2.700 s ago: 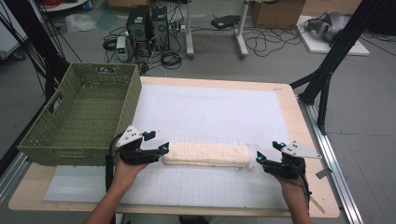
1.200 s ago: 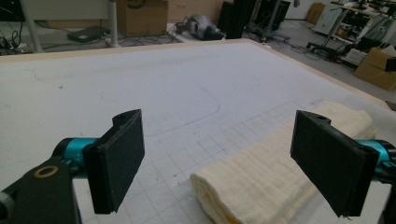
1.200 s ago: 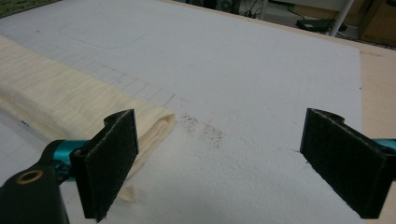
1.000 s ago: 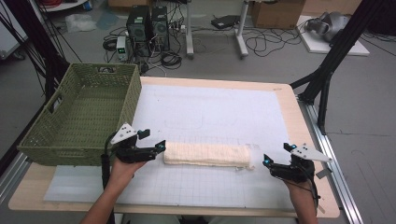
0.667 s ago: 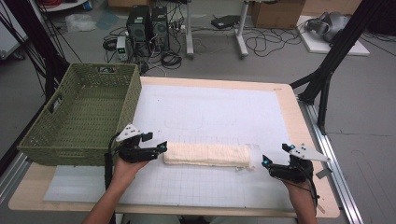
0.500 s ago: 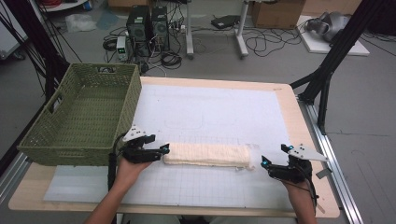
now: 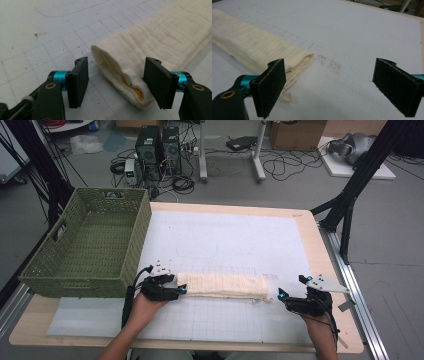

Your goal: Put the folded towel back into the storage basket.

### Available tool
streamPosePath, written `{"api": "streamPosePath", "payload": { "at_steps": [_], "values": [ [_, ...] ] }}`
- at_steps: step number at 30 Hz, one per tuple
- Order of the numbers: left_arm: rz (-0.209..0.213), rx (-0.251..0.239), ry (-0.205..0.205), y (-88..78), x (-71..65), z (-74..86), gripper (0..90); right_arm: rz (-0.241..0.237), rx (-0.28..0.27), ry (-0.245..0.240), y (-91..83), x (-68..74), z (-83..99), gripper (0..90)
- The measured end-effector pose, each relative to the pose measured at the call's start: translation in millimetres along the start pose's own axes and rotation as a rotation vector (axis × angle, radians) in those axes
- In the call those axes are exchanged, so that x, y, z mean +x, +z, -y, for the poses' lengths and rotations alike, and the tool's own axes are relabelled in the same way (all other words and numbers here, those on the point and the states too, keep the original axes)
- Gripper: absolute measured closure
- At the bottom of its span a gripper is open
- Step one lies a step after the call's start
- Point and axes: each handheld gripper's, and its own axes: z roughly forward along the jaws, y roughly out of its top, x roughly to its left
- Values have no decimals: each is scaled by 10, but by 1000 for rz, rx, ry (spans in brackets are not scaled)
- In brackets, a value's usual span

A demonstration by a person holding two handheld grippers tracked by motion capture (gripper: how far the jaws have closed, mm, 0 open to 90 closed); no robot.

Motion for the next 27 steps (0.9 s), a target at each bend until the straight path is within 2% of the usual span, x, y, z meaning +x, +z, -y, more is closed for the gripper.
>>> {"api": "streamPosePath", "payload": {
  "at_steps": [3,5,10,13,16,21,24,27],
  "values": [
    [-1,6,40,1,-44,-3,380,-5,0,-4,6,2,-2,107],
    [11,5,73,-2,-69,-3,439,-8,2,-2,11,4,-2,107],
    [34,5,63,-8,-77,0,520,-14,11,-9,29,12,2,107],
    [54,4,79,-13,-108,1,654,-17,12,-12,31,20,-1,107],
    [53,-1,108,-12,-144,0,756,-21,15,-12,35,28,-1,107],
    [53,-9,96,-17,-135,1,783,-13,32,0,73,50,-10,107],
    [54,-15,83,-30,-117,-2,779,-15,56,59,161,57,-4,106],
    [52,-26,71,-44,-100,-2,778,-30,83,68,266,116,-15,106]
  ]
}}
